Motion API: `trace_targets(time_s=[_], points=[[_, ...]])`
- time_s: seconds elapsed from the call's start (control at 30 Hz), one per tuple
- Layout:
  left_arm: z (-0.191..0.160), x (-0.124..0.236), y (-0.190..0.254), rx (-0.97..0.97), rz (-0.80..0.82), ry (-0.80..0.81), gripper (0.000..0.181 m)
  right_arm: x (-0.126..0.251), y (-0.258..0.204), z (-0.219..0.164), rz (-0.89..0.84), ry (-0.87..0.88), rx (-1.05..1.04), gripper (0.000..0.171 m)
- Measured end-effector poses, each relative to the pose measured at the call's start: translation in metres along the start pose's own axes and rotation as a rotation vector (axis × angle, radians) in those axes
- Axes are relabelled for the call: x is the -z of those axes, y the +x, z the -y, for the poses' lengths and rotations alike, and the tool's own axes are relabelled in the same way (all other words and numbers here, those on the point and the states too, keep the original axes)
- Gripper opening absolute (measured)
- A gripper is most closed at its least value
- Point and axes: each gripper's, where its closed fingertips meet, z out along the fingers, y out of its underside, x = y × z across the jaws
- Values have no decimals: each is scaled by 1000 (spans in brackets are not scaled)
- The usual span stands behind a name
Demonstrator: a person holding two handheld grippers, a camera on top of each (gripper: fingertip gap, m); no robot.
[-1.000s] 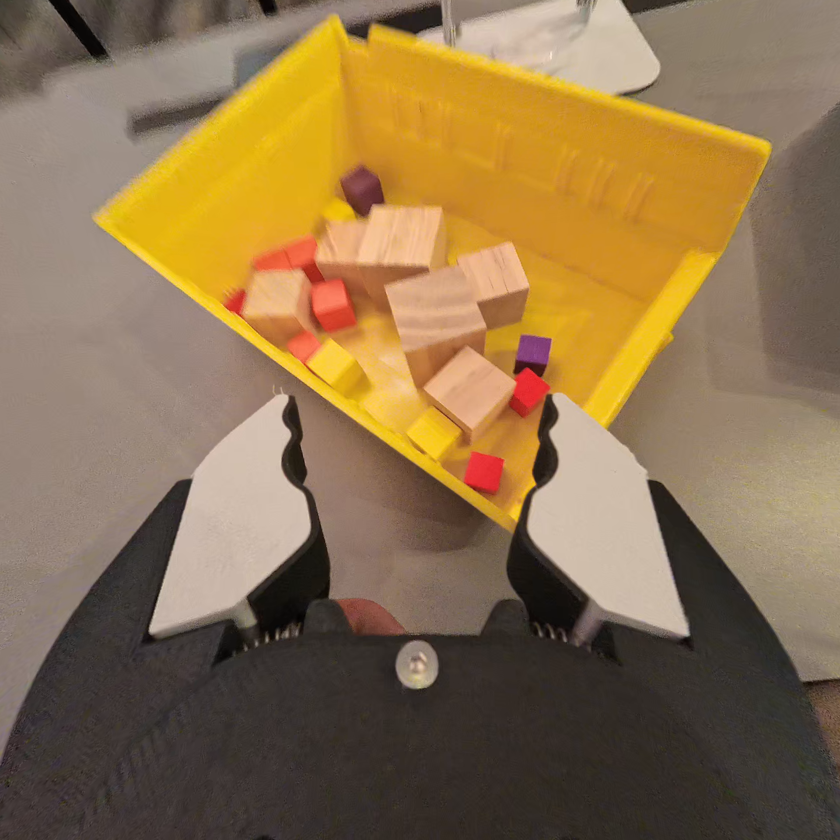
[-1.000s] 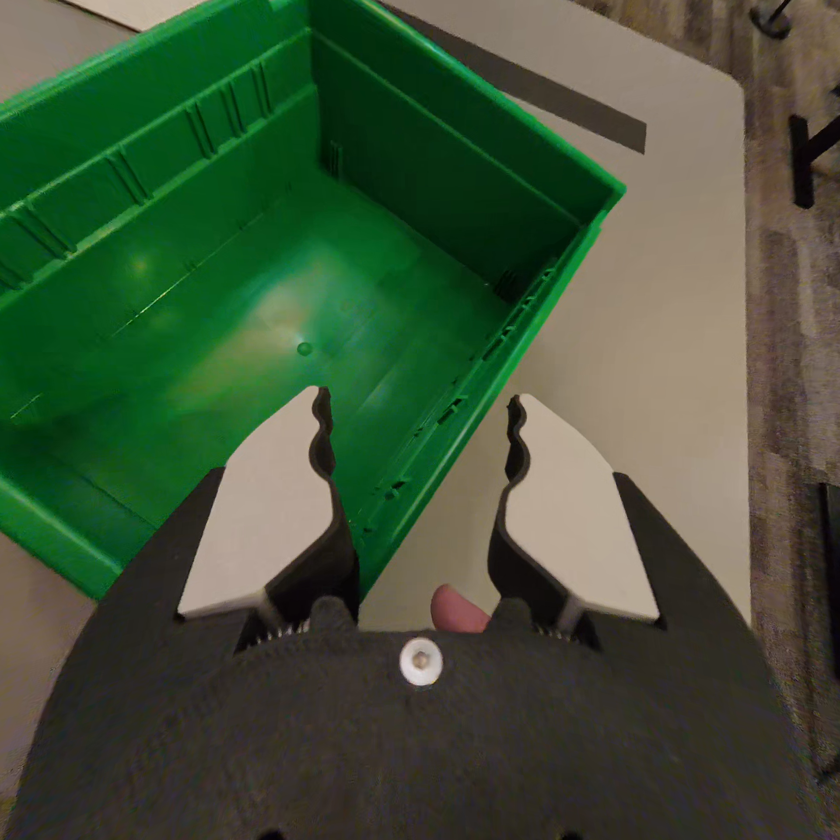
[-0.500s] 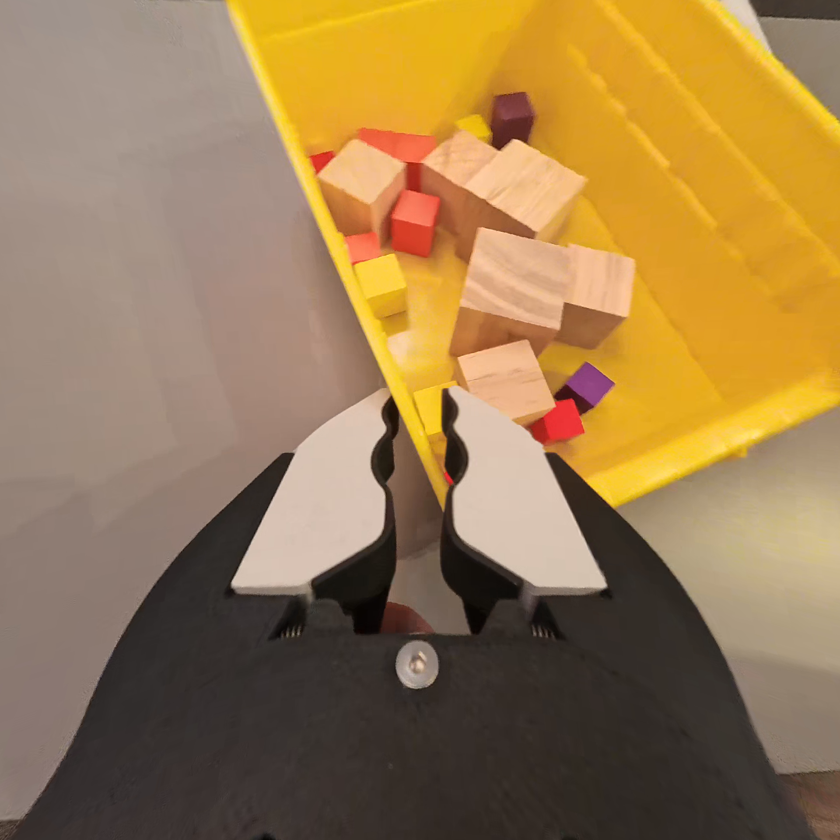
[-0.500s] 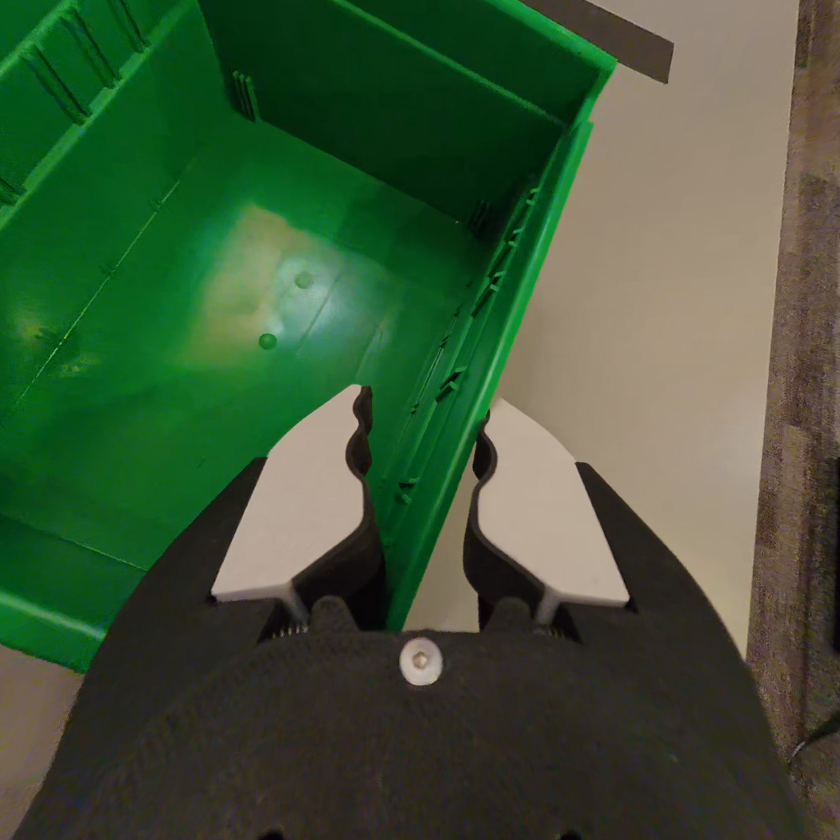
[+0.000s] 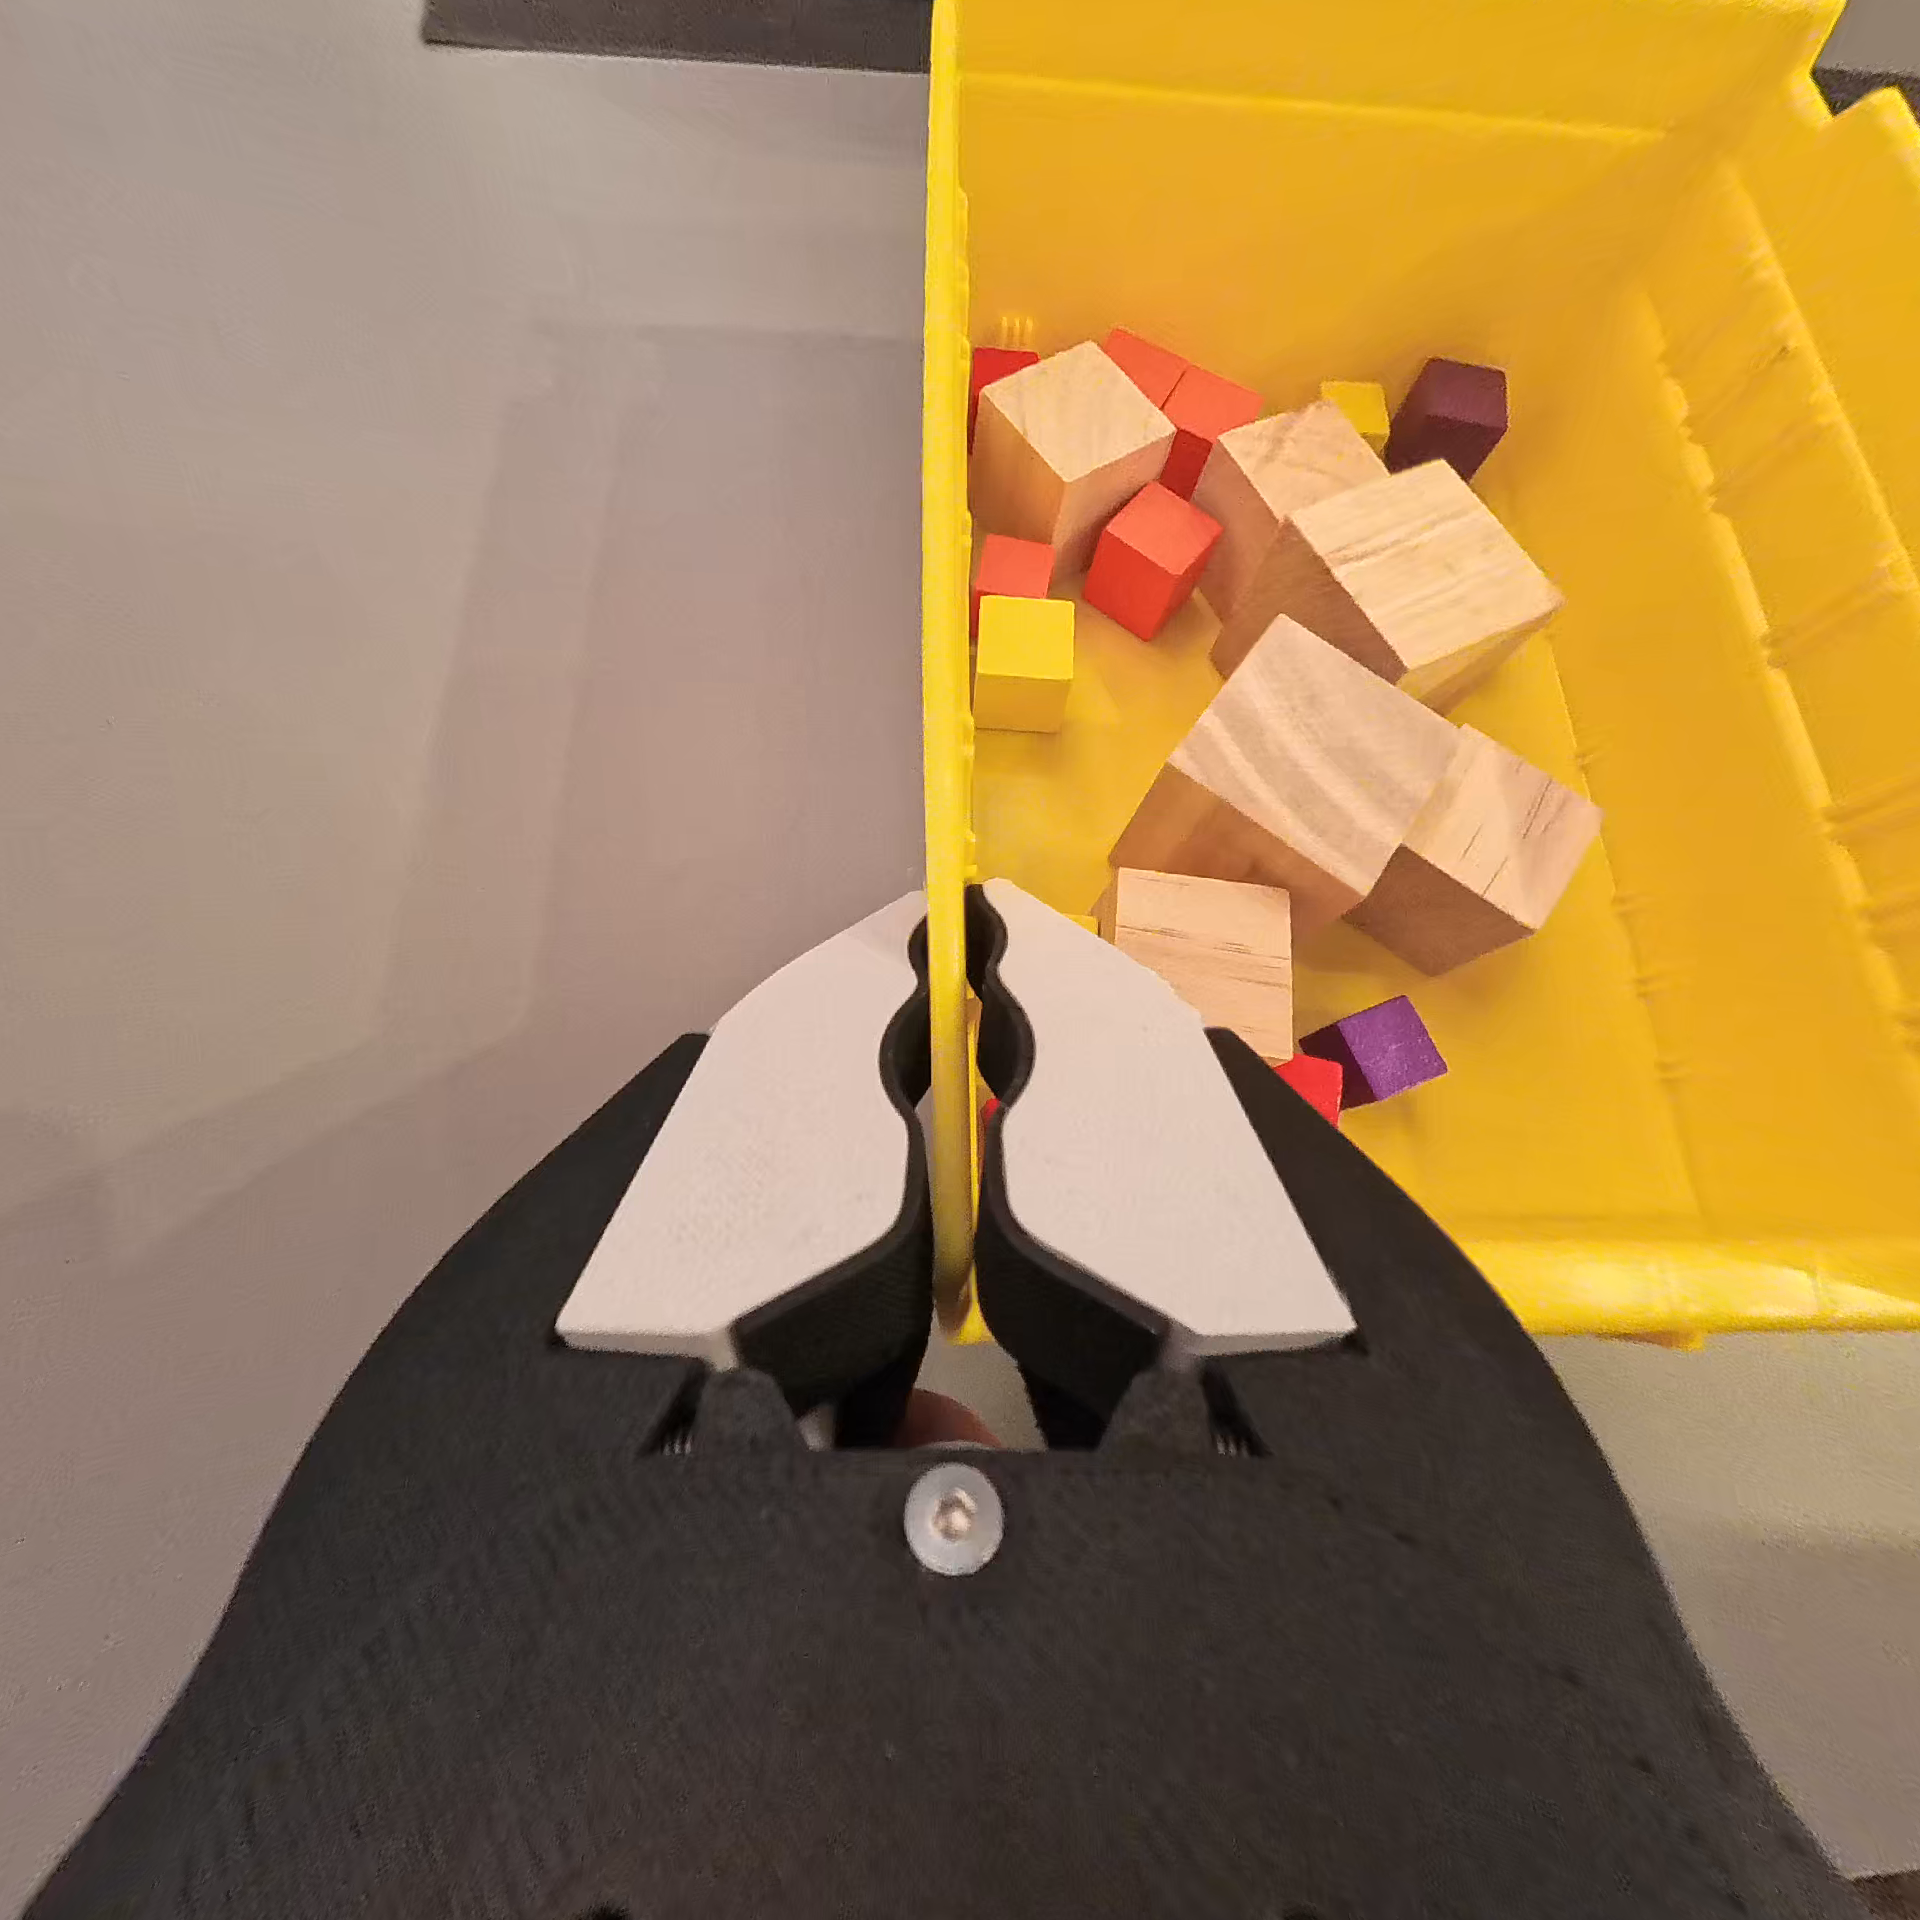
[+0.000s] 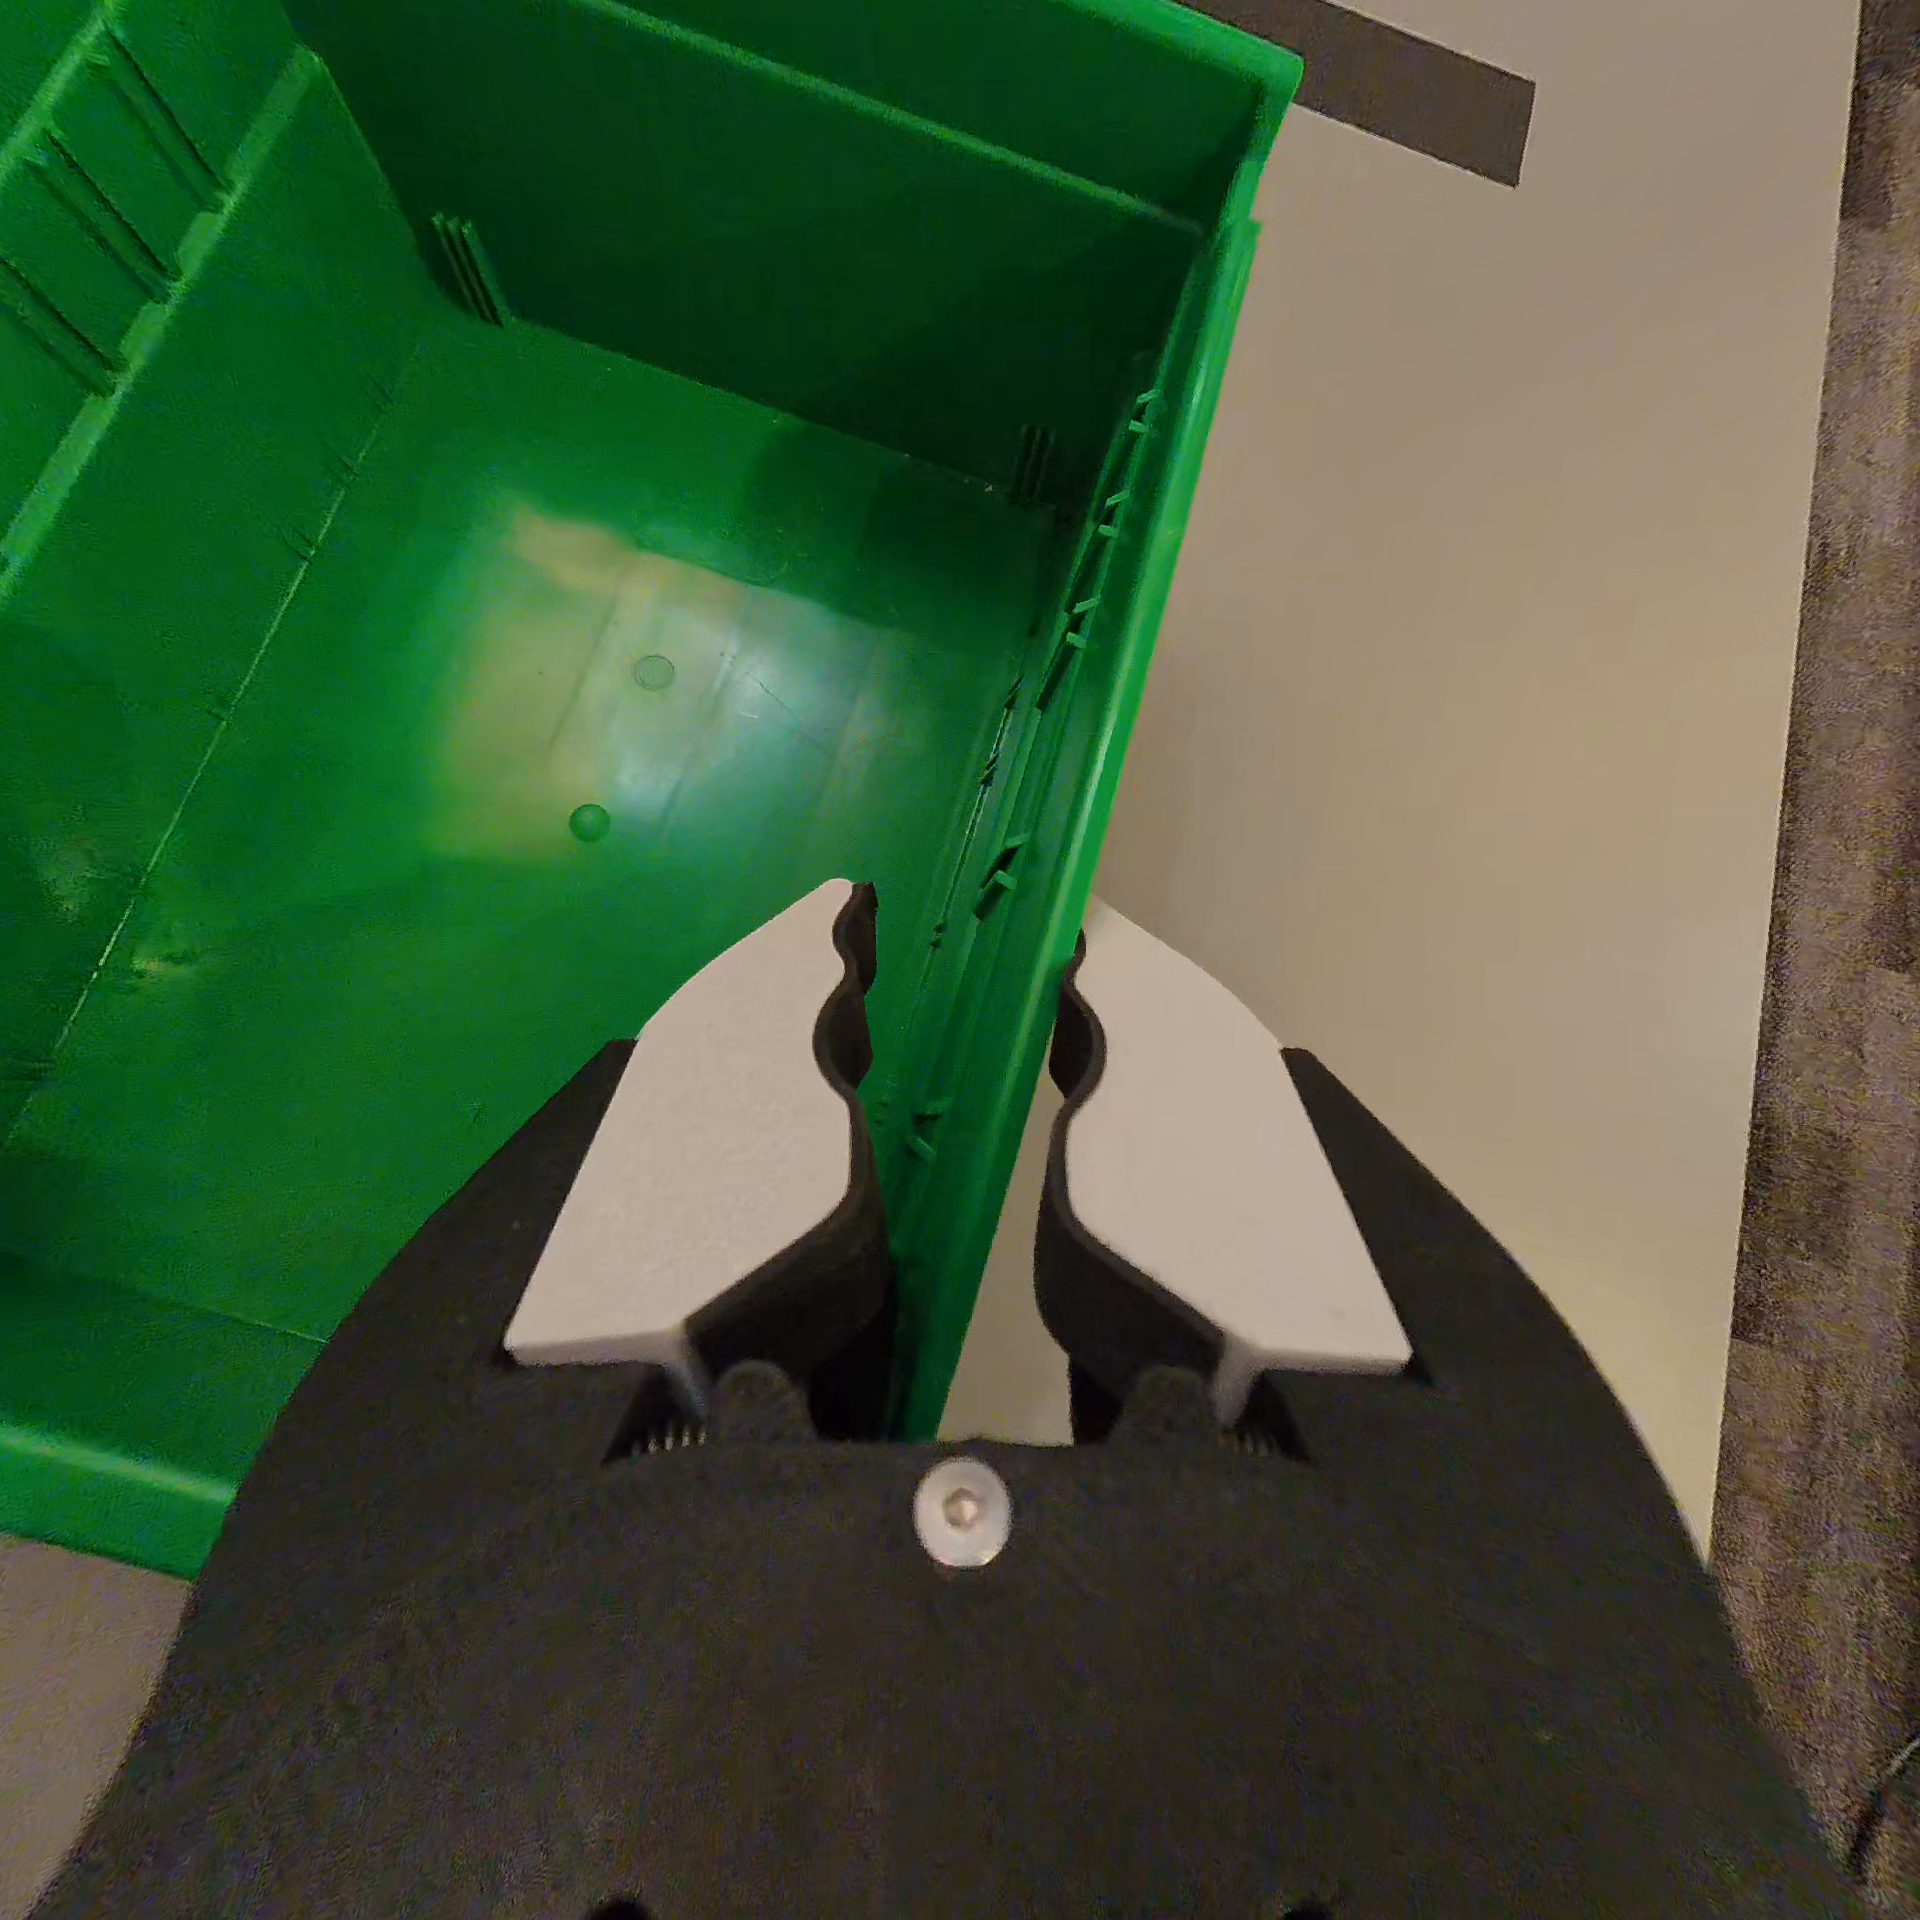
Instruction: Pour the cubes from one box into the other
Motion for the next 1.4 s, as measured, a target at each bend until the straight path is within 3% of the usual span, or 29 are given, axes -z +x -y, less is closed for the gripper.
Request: trace_targets(time_s=[0.03,0.37,0.9,1.4], points=[[-1,1,-5,12,7,4,2,-1,1,1,3,-2,-4,25],[-4,11,-59,34,32,9,2,-18,11,18,10,4,-26,25],[-2,16,-107,99,84,37,2,-41,32,28,87,-48,19,24],[11,4,-134,69,73,45,2,-17,33,-1,101,-41,-109,18]])
